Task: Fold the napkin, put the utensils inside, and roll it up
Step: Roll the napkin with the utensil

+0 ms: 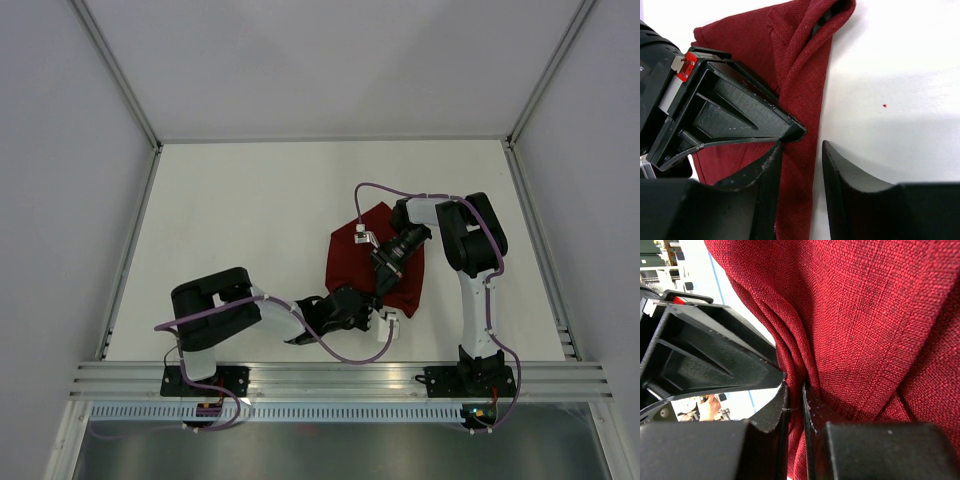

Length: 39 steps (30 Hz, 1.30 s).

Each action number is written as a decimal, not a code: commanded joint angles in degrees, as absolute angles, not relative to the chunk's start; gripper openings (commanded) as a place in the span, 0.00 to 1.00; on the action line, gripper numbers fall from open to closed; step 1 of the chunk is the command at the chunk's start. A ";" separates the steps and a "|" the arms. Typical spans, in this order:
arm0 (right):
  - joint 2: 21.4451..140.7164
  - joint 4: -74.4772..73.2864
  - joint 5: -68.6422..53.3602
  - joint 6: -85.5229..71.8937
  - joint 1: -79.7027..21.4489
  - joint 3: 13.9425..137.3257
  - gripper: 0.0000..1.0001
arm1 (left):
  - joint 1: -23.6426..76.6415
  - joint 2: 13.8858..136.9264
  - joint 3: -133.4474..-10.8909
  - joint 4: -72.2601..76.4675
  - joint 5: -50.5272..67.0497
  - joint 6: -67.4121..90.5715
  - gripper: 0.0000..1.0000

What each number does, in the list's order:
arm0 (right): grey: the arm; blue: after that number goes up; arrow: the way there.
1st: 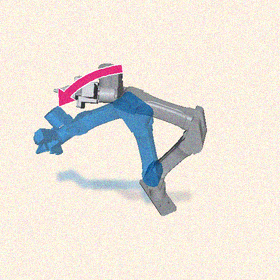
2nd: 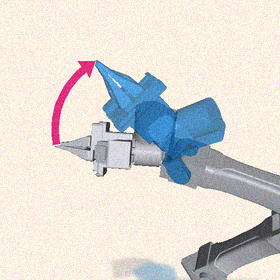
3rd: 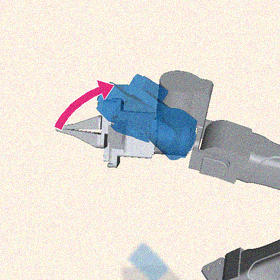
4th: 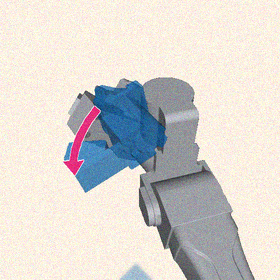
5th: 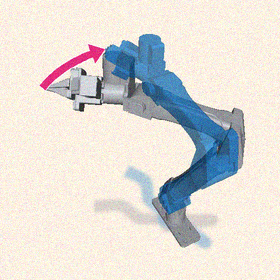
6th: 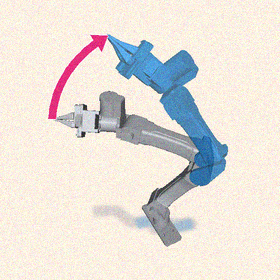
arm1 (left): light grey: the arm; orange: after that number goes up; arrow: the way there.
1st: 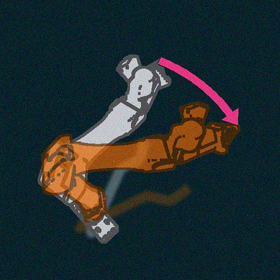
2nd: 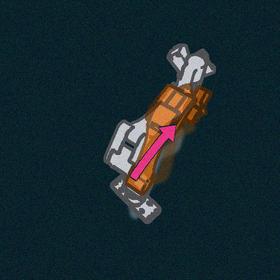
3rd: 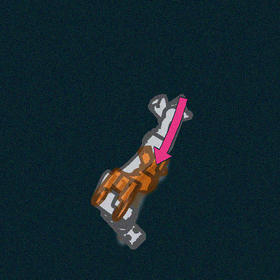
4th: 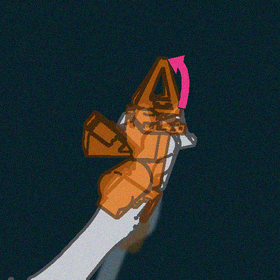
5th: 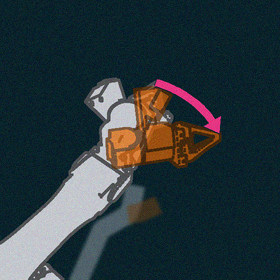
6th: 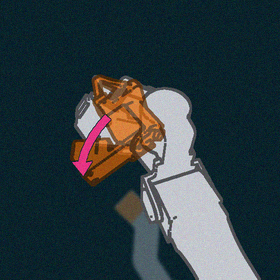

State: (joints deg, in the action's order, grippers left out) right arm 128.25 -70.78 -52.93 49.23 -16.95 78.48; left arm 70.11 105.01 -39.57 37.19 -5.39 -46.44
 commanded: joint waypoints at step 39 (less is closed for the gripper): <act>118.23 -58.37 -43.33 44.13 -14.50 80.60 0.55 | 64.60 112.50 -62.67 -9.84 21.08 -31.03 0.02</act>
State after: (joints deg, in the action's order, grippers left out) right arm 123.48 -72.75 -45.50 46.28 -15.44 79.77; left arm 63.75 109.38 -63.00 -0.80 11.00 -37.85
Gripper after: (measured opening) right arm 0.515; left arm 0.215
